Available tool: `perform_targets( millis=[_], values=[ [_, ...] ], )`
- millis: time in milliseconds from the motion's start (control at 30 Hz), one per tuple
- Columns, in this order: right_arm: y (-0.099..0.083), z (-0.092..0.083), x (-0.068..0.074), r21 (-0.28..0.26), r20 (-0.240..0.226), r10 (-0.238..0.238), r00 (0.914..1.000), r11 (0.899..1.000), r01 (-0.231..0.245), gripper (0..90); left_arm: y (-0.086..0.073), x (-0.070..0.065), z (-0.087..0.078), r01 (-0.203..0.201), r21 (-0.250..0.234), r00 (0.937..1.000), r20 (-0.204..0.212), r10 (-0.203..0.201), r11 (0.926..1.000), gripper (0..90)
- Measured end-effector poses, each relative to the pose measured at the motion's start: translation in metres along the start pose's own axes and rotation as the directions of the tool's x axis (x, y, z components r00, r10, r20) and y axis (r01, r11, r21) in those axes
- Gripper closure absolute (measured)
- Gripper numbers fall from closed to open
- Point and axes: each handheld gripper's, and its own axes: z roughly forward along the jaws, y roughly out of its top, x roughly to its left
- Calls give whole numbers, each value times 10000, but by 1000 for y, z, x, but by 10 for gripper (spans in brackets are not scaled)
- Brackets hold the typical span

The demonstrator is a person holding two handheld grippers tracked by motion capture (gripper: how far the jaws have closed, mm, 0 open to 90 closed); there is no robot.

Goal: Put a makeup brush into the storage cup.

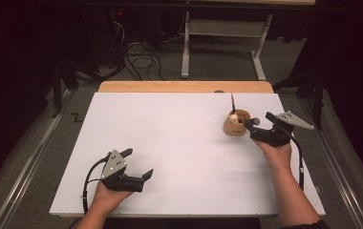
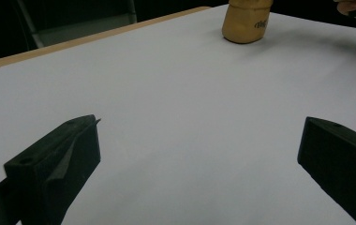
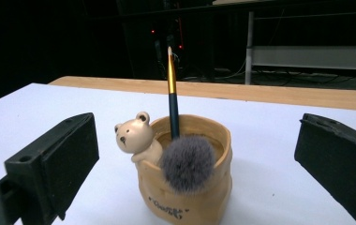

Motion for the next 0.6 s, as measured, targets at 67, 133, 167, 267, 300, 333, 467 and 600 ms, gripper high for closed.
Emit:
perform_targets(
  millis=[67, 133, 167, 267, 300, 333, 467, 600],
  values=[
    [-1, -3, 0, 2, -15, -51, 10000, 10000, 51, 3, 0, 0, 0, 3, 13, 10000, 1, -3, 10000, 3],
    [-3, -7, 2, 41, -19, -84, 10000, 10000, 84, 3, 0, 0, 0, 16, 1, 10000, 9, -16, 10000, 3],
    [-3, -9, 2, 36, -41, -143, 9999, 9999, 144, 3, 0, 0, 0, 21, -3, 10000, 10, -21, 10000, 3],
    [-5, -17, 5, -19, -61, -190, 9998, 9998, 190, 3, 0, -1, 0, 69, -8, 10000, 44, -68, 10000, 3],
    [-5, -19, 5, -41, -87, -180, 9998, 9998, 180, 3, 0, -1, 0, 77, -21, 10000, 39, -77, 10000, 3],
    [-6, -22, 6, -46, -118, -221, 9997, 9997, 221, 3, 0, -1, 0, 86, -13, 10000, 40, -86, 10000, 3],
    [-10, -33, 11, -35, -268, -295, 9992, 9996, 294, 3, 0, -1, 1, 137, -27, 9999, 56, -137, 9999, 3],
    [-16, -45, 16, 6, -394, -406, 9984, 9992, 406, 3, 0, -1, 1, 214, -45, 9997, 89, -214, 9998, 3]
  ],
)
